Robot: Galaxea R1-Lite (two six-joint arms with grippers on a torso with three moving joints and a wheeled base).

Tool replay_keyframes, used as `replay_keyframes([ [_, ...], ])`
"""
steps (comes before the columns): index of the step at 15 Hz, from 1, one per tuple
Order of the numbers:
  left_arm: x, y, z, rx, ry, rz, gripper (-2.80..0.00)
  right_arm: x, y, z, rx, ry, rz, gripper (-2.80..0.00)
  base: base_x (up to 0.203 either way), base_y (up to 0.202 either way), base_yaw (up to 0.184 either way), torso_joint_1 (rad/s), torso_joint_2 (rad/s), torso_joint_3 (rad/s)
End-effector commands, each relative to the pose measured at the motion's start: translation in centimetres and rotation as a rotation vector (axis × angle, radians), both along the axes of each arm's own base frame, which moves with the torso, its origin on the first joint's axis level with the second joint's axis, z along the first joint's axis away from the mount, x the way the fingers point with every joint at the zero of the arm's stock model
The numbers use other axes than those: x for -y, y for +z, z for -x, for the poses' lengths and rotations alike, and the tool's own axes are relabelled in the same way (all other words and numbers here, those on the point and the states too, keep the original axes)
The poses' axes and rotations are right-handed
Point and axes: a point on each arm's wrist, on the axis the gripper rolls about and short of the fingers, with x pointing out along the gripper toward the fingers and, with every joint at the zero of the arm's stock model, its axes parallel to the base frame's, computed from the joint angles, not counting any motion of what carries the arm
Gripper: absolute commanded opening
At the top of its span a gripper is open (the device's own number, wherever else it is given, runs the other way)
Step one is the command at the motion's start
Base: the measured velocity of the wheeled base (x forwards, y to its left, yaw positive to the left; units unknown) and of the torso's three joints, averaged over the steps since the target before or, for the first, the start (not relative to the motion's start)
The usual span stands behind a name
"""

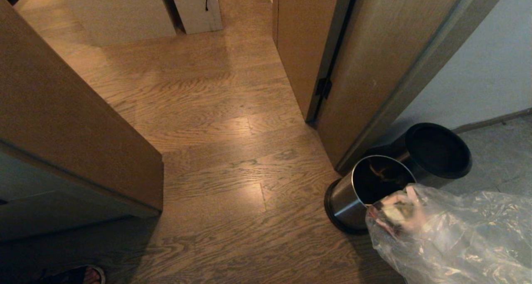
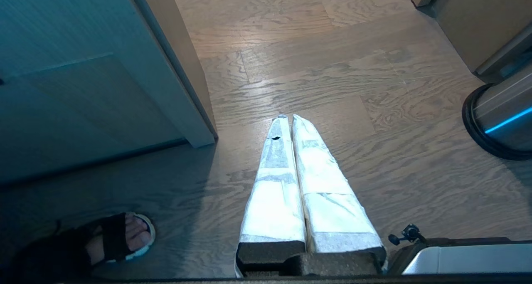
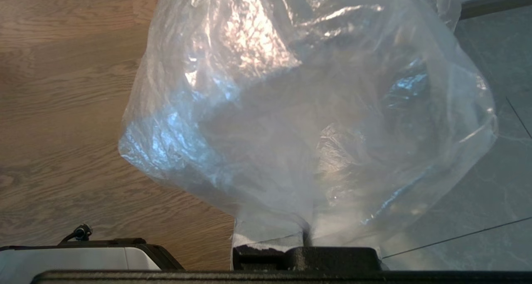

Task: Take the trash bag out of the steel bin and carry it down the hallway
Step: Put the trash bag at the door

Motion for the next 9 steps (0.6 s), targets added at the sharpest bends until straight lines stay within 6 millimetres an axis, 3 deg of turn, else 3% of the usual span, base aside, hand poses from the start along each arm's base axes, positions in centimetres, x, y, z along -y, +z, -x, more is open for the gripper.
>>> replay_keyframes([
  [1, 0.0, 0.01, 0.01, 0.002, -0.001, 0.005, -2.8, 0.0, -0.08, -0.04, -0.004, 0.001, 0.0, -2.8, 0.0, 0.0, 0.0, 0.0, 0.0, 0.0],
  [9, 0.0, 0.02, 0.0, 0.002, 0.0, 0.031, -2.8, 0.0, -0.08, -0.04, -0.004, 0.001, -0.003, -2.8, 0.0, 0.0, 0.0, 0.001, 0.0, 0.159],
])
